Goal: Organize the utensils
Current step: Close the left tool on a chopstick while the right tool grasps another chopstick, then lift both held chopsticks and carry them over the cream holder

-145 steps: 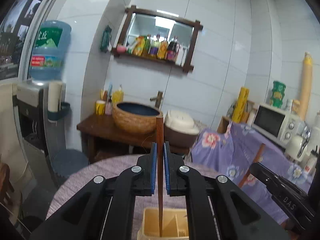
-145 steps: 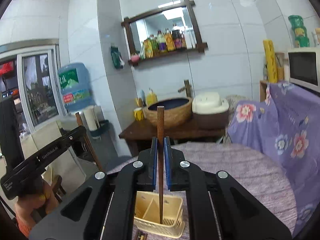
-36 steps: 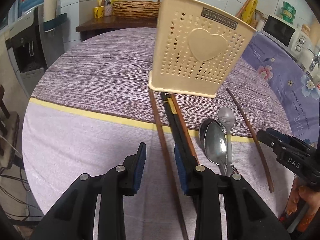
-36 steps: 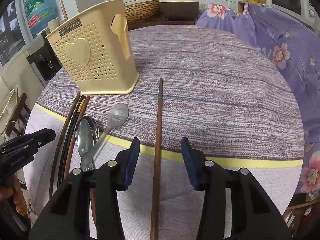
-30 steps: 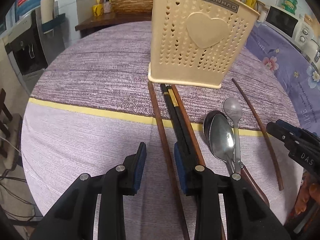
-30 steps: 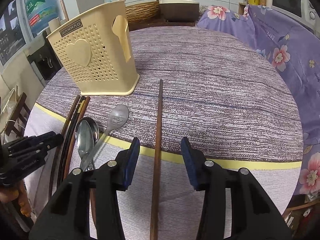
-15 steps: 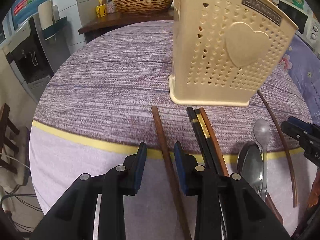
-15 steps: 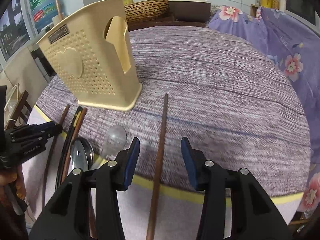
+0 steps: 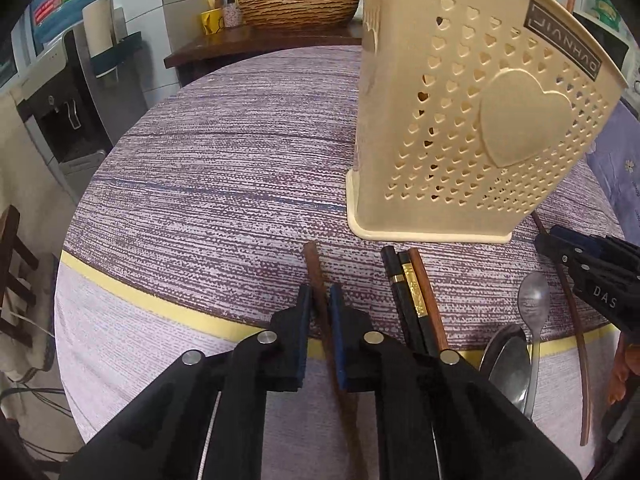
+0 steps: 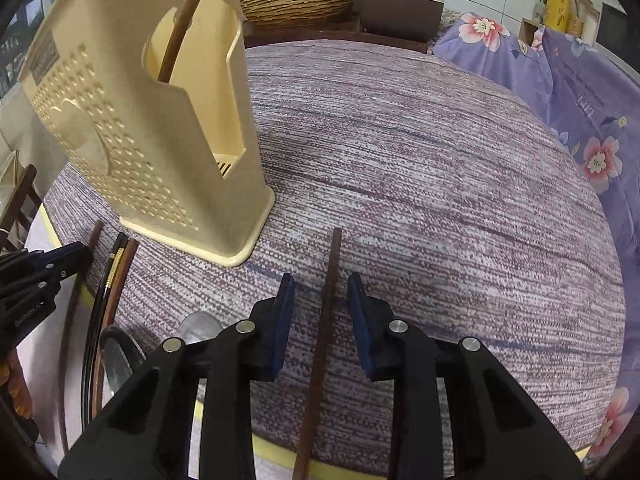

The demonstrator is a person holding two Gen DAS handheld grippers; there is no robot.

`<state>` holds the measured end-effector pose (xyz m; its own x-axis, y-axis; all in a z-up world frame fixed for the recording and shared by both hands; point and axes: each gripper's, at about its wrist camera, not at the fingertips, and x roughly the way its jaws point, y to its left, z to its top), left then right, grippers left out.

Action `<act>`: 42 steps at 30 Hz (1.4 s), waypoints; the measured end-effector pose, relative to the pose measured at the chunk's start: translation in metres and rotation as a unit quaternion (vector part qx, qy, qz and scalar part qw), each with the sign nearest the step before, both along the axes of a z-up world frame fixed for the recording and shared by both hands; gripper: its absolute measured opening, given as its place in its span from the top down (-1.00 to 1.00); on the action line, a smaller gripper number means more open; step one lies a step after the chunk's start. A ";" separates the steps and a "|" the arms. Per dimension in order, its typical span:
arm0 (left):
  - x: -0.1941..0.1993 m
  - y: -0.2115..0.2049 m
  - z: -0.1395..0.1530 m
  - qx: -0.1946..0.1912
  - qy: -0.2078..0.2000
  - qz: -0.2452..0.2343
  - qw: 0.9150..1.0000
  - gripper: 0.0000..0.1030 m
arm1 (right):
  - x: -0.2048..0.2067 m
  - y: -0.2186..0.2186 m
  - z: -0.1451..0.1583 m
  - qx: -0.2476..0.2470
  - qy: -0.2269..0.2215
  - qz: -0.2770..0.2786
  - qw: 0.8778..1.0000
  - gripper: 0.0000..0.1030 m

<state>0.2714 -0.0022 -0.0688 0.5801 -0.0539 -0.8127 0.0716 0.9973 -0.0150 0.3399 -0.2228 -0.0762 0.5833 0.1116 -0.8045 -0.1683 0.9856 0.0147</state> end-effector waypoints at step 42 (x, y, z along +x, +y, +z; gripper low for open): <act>-0.084 0.031 0.154 -0.082 -0.227 -0.004 0.970 0.84 | -0.119 -0.049 0.162 0.109 -0.223 0.004 0.969 0.88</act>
<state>0.1875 0.0287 0.0852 0.8753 -0.1668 -0.4540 0.1161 0.9837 -0.1376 0.2212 -0.2716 0.0858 0.8663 0.2561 -0.4288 -0.2134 0.9660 0.1458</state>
